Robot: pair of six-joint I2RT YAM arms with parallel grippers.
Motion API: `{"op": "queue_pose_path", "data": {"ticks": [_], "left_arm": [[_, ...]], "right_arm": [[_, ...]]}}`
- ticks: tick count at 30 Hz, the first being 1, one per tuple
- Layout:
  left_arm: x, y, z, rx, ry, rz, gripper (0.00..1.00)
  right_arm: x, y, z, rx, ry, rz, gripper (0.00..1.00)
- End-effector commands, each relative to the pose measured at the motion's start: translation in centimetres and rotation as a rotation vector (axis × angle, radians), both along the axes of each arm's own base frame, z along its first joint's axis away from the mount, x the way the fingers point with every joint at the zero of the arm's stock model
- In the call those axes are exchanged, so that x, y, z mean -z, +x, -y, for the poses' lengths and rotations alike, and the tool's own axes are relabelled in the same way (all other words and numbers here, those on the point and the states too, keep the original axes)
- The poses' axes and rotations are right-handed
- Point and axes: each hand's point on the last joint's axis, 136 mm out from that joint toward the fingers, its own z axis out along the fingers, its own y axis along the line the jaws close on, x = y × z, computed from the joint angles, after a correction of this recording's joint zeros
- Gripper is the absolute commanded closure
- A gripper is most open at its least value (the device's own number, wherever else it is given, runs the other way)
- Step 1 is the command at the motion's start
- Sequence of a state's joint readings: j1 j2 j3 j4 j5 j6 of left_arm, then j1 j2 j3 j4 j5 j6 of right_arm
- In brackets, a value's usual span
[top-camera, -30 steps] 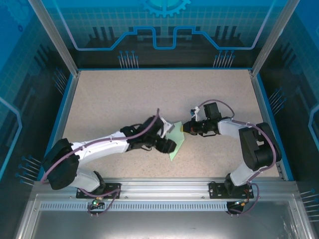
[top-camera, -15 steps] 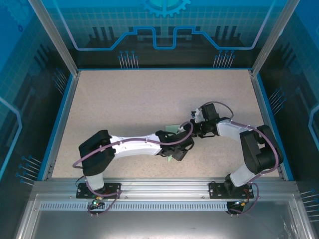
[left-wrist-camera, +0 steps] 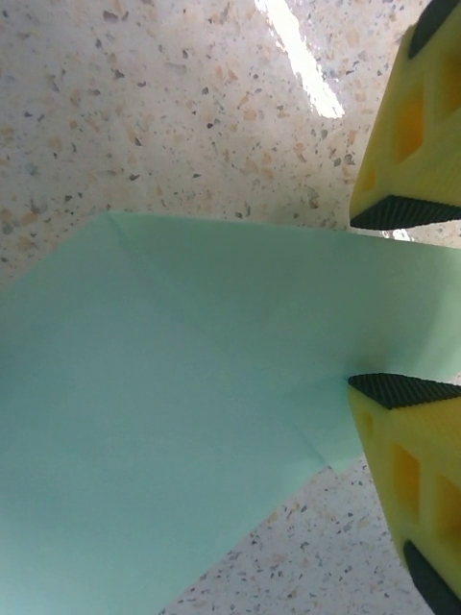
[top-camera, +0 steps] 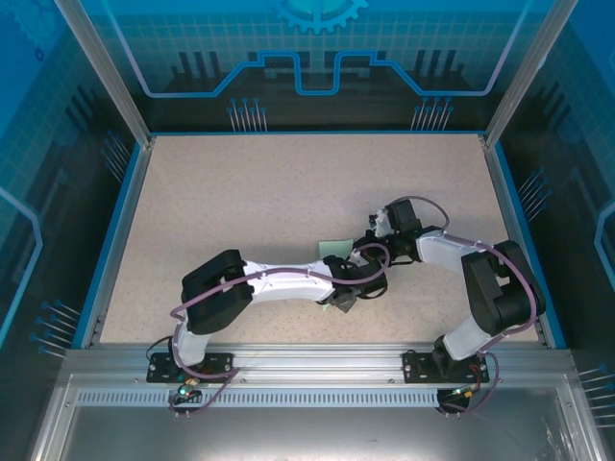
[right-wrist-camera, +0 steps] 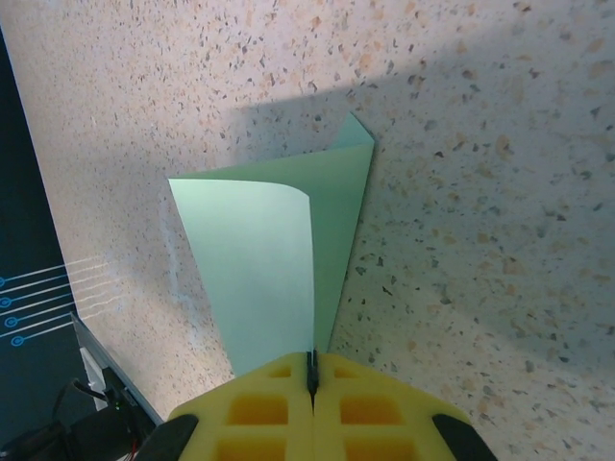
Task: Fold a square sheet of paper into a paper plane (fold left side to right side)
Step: Fold the wing for the fifth time at the center of the table.
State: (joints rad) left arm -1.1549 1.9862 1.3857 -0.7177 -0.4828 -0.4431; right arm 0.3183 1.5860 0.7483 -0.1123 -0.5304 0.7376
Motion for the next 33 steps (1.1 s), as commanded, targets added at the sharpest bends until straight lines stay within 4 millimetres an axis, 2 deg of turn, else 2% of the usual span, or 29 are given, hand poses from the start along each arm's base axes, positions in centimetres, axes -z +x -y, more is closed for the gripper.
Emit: {"op": "queue_pose_path", "data": {"ticks": [1,16,19,23,25,27,30,33], "left_arm": [[-0.2,0.2,0.0,0.002,0.036,0.015,0.59],[0.4,-0.1,0.6,0.028,0.024,-0.016,0.87],[0.4,-0.1,0.7,0.032,0.018,-0.023,0.89],[0.2,-0.1,0.7,0.026,-0.021,-0.040,0.91],[-0.1,-0.1,0.7,0.021,-0.058,-0.055,0.91],[-0.5,-0.1,1.0,0.022,-0.111,-0.073,0.92],[-1.0,0.0,1.3,0.019,-0.182,-0.106,0.92],[-1.5,0.1,1.6,0.008,-0.270,-0.147,0.92]], "right_arm": [[-0.4,0.1,-0.8,-0.017,0.008,-0.005,1.00],[-0.5,0.3,-0.9,-0.034,0.002,0.004,1.00],[-1.2,0.7,-0.8,-0.039,-0.008,0.037,0.85],[-3.4,2.0,0.5,-0.016,-0.046,0.118,0.62],[-4.9,2.7,1.7,0.012,-0.073,0.171,0.54],[-6.5,3.0,3.3,0.058,-0.108,0.230,0.41],[-8.1,2.8,5.7,0.123,-0.147,0.299,0.24],[-8.4,1.7,7.6,0.163,-0.173,0.322,0.11]]}}
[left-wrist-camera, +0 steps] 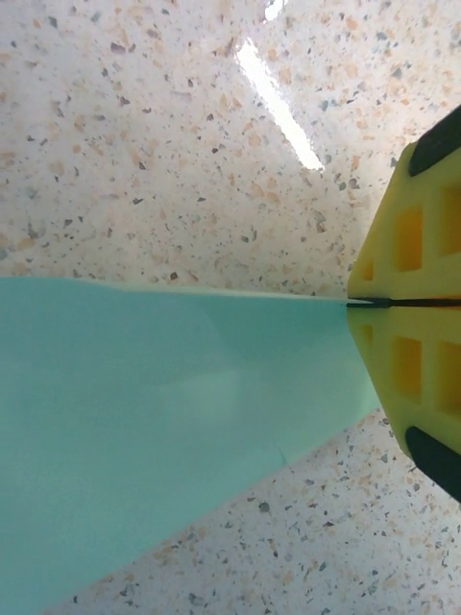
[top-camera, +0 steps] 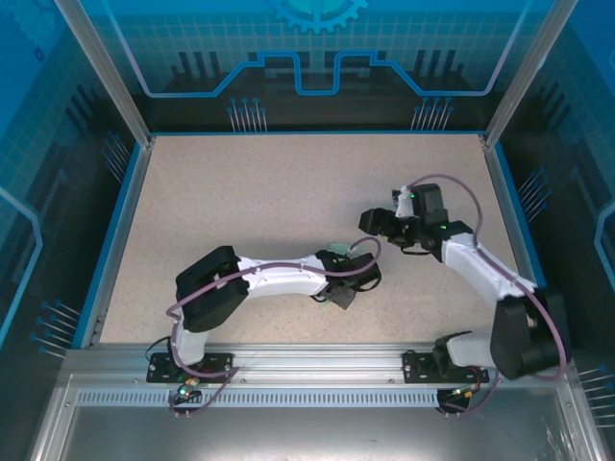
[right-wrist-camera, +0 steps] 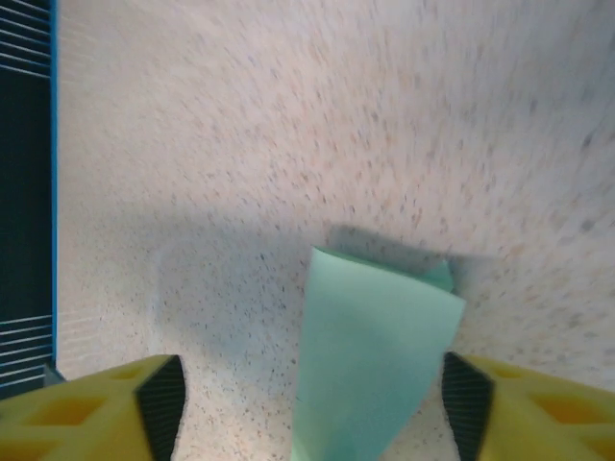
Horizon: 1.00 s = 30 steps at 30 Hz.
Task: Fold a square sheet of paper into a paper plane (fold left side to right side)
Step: Fold the wing for the fifth time at the center of the table.
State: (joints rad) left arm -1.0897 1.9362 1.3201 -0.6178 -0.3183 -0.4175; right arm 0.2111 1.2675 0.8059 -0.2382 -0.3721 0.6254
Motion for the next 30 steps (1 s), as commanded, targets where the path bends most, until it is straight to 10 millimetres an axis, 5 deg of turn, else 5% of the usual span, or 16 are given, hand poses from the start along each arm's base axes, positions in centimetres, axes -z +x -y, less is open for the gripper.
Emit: {"op": "queue_pose_path", "data": {"ticks": [1,7,17,30], "left_arm": [[-1.9,0.0,1.3,0.007,-0.165,-0.053,0.92],[-3.2,0.5,2.0,-0.027,-0.401,-0.156,0.93],[-3.3,2.2,2.1,-0.135,-0.700,-0.320,0.94],[-1.3,4.2,1.4,-0.277,-0.927,-0.454,0.96]], "right_arm": [[1.4,-1.8,2.6,0.054,-0.068,-0.026,0.10],[2.7,-3.6,3.5,0.048,-0.070,-0.028,0.08],[5.1,-5.3,2.3,-0.021,-0.045,-0.064,0.08],[7.0,-5.9,0.1,-0.097,-0.039,-0.094,0.16]]}}
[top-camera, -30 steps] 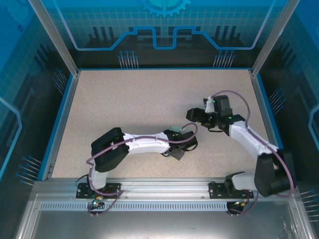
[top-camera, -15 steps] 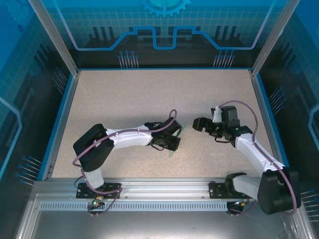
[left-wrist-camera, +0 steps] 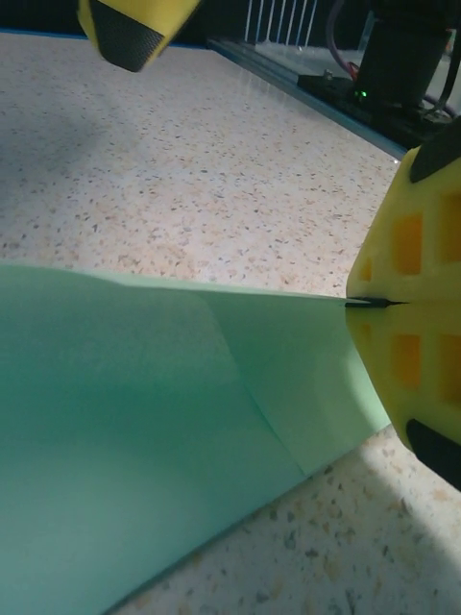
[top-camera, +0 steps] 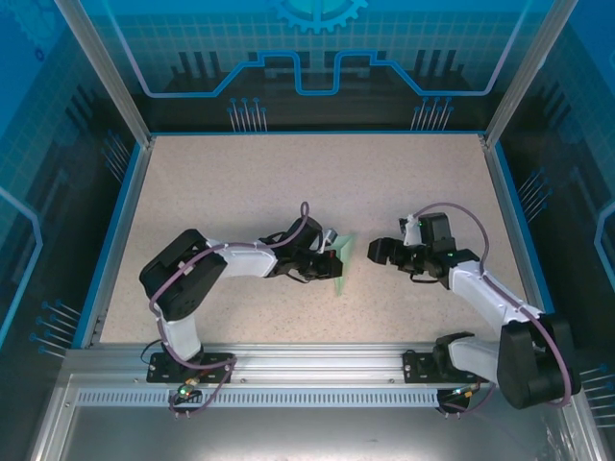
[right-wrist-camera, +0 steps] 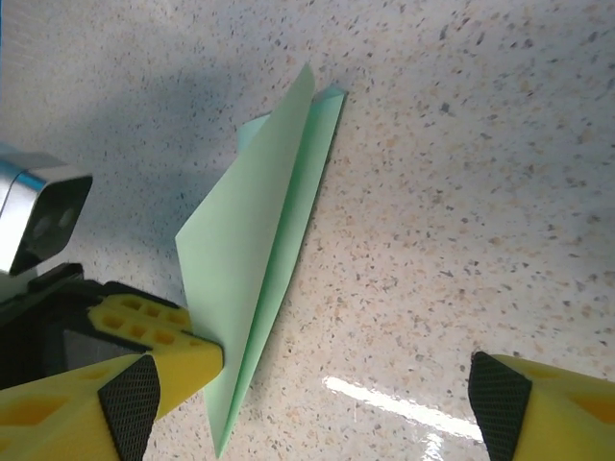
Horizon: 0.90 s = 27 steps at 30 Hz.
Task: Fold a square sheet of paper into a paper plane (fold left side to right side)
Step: Fold the wing for the fifth time at the center of the table.
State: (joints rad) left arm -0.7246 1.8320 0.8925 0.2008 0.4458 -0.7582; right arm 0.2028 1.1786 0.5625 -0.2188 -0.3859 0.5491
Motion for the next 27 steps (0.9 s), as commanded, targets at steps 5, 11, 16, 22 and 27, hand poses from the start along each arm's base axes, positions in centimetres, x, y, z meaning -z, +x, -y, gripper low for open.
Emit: {"op": "queue_pose_path", "data": {"ticks": [5,11,16,22,27], "left_arm": [[0.2,0.2,0.3,-0.025,-0.119,-0.066,0.97],[0.4,0.4,-0.4,-0.051,-0.161,-0.081,0.96],[1.0,0.5,-1.2,-0.086,-0.210,-0.115,0.97],[1.3,0.7,-1.9,-0.105,-0.224,-0.120,0.97],[1.1,0.9,-2.1,-0.110,-0.239,-0.115,0.97]], "right_arm": [[1.2,-0.1,-2.5,-0.071,0.003,-0.006,0.16],[2.1,0.2,-4.1,-0.110,-0.016,-0.018,0.17],[2.7,1.0,-5.5,-0.105,0.012,-0.030,0.21],[3.0,2.1,-7.2,-0.113,0.020,-0.038,0.26],[3.8,3.3,-7.6,-0.075,0.012,-0.061,0.33]]}}
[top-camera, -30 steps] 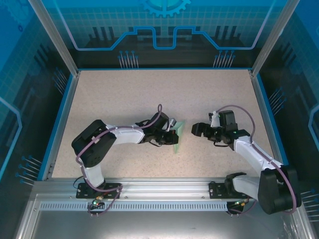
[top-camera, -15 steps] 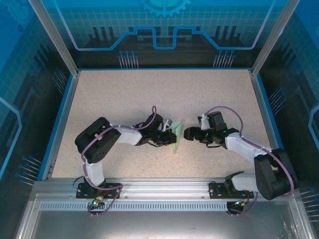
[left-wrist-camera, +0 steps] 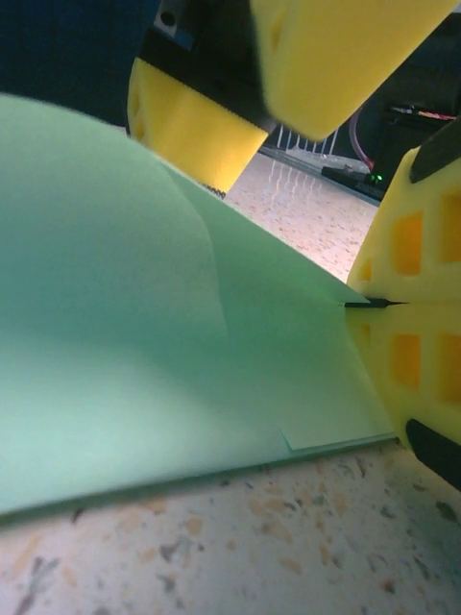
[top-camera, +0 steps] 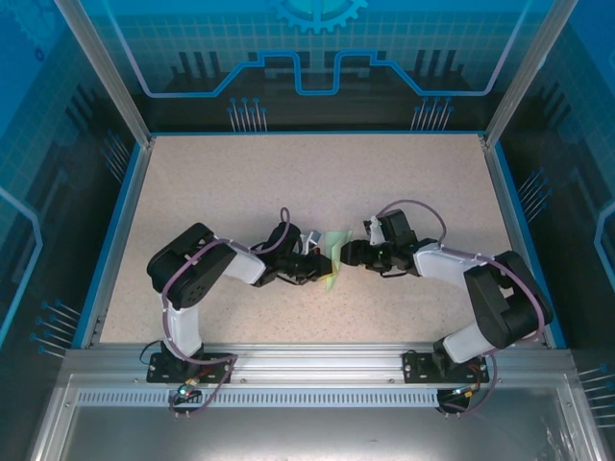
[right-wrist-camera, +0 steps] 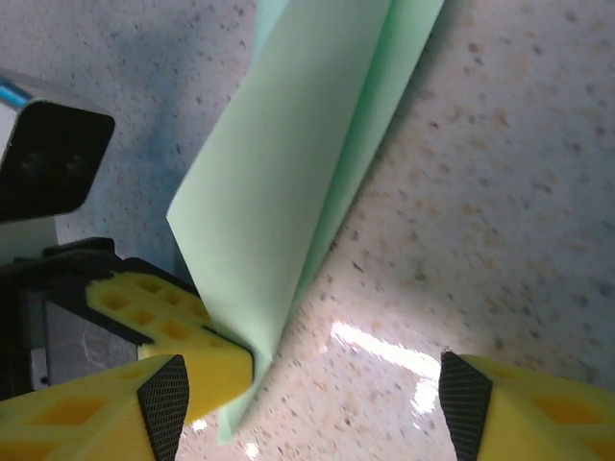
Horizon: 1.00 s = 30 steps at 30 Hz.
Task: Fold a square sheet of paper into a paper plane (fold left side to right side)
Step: Fold the wing for the fifth time at the center of the table.
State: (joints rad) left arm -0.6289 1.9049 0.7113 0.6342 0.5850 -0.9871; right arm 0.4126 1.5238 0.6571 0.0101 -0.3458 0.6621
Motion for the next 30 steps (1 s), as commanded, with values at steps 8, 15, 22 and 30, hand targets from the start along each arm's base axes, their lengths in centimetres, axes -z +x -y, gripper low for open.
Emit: {"op": "queue_pose_path", "data": {"ticks": [8,15,22,30], "left_arm": [[-0.4,0.1,-0.2,0.003,-0.032,0.000,0.97],[-0.5,0.6,-0.5,-0.009,-0.027,0.004,0.96],[-0.7,0.9,-0.8,-0.016,-0.009,0.014,0.94],[-0.7,1.0,-1.0,-0.020,-0.003,0.015,0.88]], "right_arm": [[0.4,2.9,-1.1,0.063,-0.004,0.003,0.41],[0.9,3.8,-1.7,0.070,0.008,-0.008,0.44],[1.5,4.1,-2.2,0.069,0.007,-0.029,0.45],[3.1,3.6,-2.3,0.064,-0.027,-0.087,0.45]]}}
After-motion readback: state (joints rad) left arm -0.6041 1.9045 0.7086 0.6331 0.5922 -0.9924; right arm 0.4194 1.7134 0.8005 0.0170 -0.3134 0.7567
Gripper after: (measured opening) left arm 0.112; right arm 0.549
